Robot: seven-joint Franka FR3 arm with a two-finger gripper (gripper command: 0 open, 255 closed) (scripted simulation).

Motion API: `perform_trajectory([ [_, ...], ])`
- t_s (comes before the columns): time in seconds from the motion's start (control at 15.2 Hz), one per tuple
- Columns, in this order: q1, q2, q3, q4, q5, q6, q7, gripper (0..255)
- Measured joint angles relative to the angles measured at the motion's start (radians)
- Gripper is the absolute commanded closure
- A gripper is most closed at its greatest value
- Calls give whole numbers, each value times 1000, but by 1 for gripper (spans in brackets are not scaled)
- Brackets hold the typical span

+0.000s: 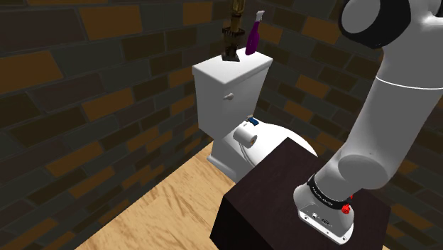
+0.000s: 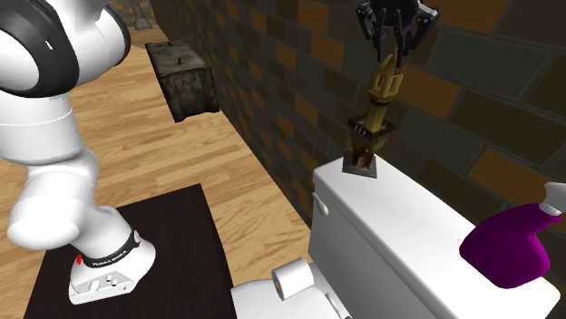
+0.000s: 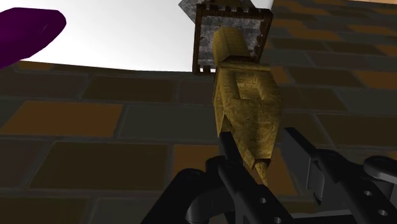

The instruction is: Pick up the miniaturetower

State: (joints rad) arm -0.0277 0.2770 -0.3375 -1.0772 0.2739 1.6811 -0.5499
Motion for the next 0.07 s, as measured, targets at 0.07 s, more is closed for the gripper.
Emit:
perform_trajectory([
  [0.07,-4,7,0,19,3,-13,0,255],
])
